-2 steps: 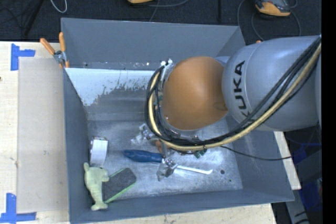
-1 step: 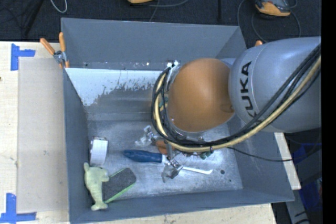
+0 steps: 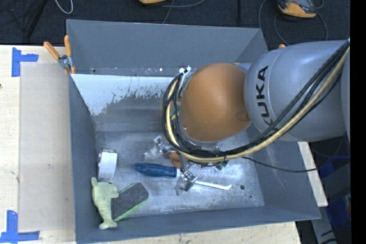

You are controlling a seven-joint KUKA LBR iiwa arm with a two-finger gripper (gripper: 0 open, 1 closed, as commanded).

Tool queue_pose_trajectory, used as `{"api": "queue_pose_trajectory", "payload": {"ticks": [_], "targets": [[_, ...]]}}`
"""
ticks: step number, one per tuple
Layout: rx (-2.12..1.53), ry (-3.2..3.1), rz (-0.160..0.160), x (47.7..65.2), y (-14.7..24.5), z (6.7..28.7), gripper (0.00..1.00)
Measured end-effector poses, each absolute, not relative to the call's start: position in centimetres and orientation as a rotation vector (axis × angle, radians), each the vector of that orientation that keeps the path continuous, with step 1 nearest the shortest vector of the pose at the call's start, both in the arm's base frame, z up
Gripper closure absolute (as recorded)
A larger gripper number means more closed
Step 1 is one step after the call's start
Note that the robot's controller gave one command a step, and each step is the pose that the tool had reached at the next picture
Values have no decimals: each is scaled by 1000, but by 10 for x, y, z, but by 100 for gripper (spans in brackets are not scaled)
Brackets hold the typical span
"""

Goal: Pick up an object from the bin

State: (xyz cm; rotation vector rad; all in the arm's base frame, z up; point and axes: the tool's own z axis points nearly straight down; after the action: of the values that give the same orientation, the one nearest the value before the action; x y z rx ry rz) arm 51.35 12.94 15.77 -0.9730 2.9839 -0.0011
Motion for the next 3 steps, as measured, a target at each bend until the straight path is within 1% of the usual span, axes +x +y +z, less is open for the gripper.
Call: {"api": "queue_pose_trajectory", "payload": {"ticks": [1,2,3], "targets": [[-1301,2858,0,537,118,120,0],[-1282,2871,4,549,114,106,0],[-1238,2885,2,560,107,99,0]]}}
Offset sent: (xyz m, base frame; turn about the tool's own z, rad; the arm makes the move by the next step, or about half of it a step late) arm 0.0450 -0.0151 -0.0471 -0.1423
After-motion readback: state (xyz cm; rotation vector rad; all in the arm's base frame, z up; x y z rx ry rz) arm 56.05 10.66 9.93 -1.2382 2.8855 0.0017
